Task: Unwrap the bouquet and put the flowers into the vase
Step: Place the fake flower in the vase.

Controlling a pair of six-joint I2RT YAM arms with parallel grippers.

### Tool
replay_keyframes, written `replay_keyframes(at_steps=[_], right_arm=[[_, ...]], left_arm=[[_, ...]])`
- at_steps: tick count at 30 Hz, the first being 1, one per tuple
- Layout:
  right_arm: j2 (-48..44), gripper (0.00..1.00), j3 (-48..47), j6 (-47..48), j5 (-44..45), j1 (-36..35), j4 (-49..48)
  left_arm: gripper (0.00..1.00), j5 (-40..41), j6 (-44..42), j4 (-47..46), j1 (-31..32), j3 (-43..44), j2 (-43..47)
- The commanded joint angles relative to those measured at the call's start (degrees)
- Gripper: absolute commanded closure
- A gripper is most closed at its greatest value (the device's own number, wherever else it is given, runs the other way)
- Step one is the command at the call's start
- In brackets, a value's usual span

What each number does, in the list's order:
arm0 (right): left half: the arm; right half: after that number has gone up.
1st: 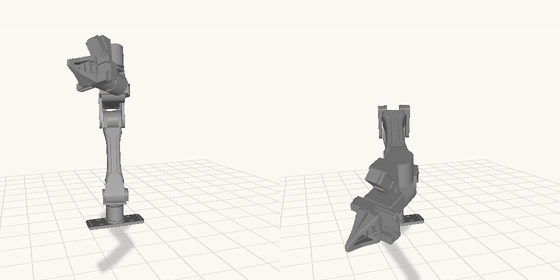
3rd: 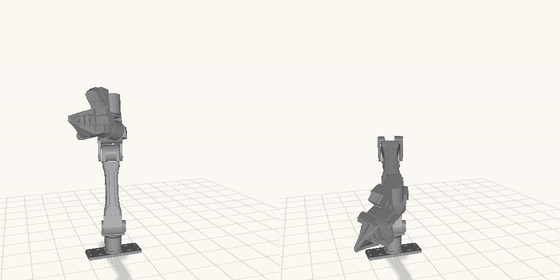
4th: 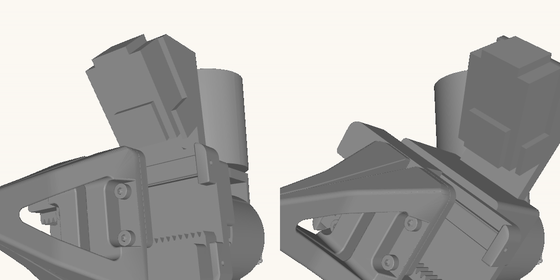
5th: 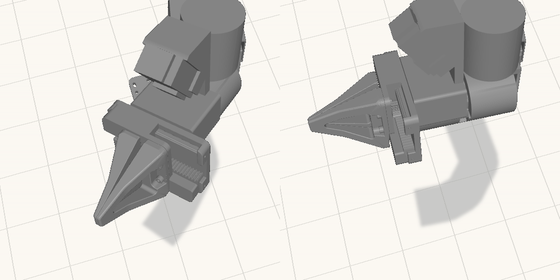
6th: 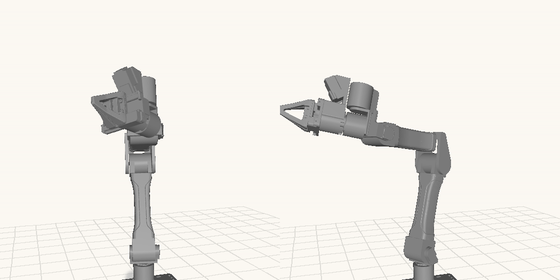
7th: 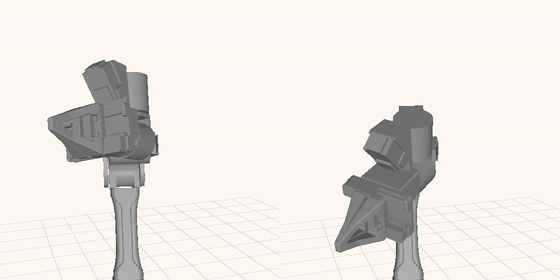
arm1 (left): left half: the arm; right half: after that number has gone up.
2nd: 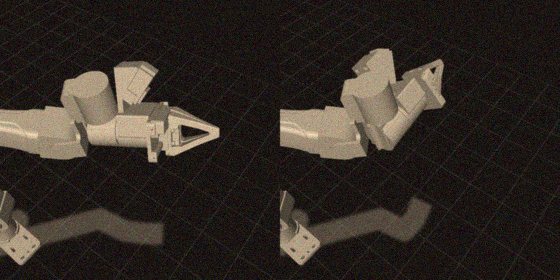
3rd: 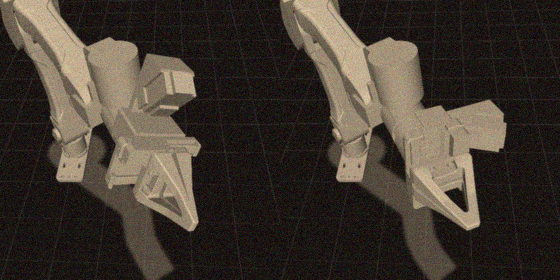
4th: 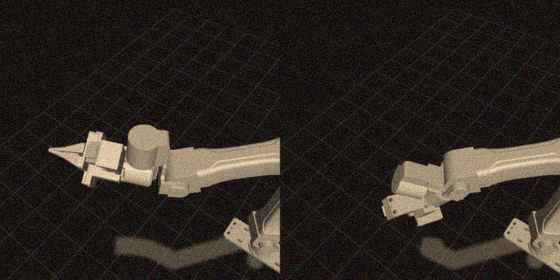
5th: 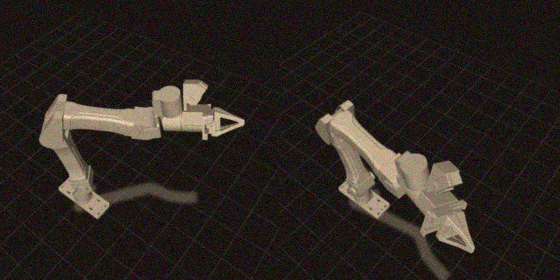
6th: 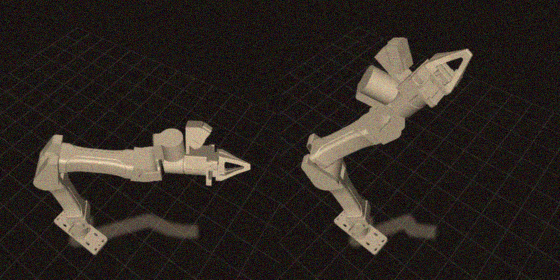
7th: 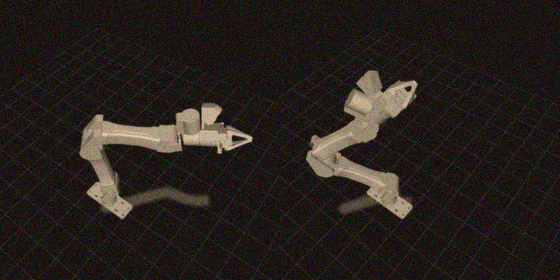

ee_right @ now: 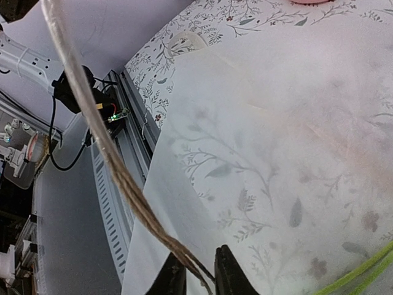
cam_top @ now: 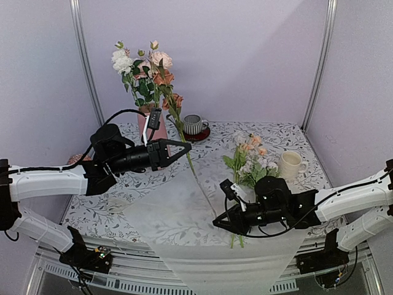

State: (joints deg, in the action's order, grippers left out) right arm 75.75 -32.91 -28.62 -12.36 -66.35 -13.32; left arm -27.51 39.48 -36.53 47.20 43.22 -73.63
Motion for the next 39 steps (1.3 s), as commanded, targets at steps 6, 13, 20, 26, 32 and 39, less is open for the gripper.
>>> replay_keyframes(at_steps=[6,13,20,26,32,39], right_arm=[[2.5,0.97,0.4,-2.1,0.7,-2.1,-1.9],[5.3,0.98,0.3,-3.8,0.7,-5.2,-3.7],[7.6,0.98,-0.2,-5.0,0.8,-8.0,-4.6],[8.8,0.98,-2.4,-4.1,0.9,-9.1,-4.5],[12.6,0.98,-6.1,-3.2,0.5,-9.8,-4.6],[16.2,0.98,-7.4,-4.2,-0.4,-10.2,-6.7]], left_arm=[[1.00,2.8,0.0,-1.3,0.2,-1.9,1.8],[1.00,6.6,-0.6,-1.5,0.1,-4.0,3.5],[1.00,11.2,-1.9,-1.0,-0.3,-6.6,5.6],[1.00,13.5,-0.9,-2.5,-0.3,-8.5,6.3],[1.00,14.2,2.9,-6.7,-0.3,-9.5,6.7],[1.00,13.5,7.5,-9.7,-0.4,-9.9,8.0]])
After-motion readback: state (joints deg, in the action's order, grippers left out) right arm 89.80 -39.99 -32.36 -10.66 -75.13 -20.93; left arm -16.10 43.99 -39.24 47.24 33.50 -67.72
